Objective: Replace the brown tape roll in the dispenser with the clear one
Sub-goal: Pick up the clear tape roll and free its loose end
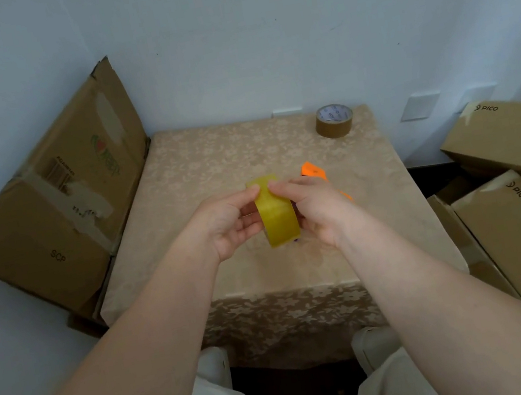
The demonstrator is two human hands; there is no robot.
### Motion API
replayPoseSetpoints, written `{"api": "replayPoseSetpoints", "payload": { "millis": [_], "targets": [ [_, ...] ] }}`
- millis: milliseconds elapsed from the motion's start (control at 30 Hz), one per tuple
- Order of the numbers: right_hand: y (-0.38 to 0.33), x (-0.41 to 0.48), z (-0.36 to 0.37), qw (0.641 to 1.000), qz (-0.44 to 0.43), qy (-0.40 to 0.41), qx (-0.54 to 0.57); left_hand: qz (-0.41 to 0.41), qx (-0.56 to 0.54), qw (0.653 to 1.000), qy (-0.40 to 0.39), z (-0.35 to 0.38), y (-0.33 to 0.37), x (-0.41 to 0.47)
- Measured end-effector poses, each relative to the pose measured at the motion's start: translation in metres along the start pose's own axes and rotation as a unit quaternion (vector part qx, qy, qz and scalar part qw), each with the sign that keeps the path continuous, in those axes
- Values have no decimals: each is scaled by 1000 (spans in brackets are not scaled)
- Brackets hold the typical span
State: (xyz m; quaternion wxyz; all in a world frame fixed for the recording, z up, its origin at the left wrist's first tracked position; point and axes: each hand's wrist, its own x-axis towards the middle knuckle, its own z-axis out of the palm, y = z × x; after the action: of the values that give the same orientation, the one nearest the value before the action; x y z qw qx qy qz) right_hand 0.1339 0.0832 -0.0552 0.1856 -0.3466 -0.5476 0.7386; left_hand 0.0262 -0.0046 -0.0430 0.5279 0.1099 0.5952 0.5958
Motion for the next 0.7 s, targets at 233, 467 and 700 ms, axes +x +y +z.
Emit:
{"api": "replayPoseSetpoints", "payload": {
  "millis": [233, 467, 700],
  "targets": [
    [1, -6, -4, 998, -6, -58, -20, -31, -79, 996, 24, -3, 3, -2],
    [0, -3, -1, 999, -13, -18, 26, 7, 23, 999, -28, -7, -1, -5],
    [1, -2, -10, 997, -30, -66, -6, -13, -45, 999, 3, -4, 4, -5]
  ]
}}
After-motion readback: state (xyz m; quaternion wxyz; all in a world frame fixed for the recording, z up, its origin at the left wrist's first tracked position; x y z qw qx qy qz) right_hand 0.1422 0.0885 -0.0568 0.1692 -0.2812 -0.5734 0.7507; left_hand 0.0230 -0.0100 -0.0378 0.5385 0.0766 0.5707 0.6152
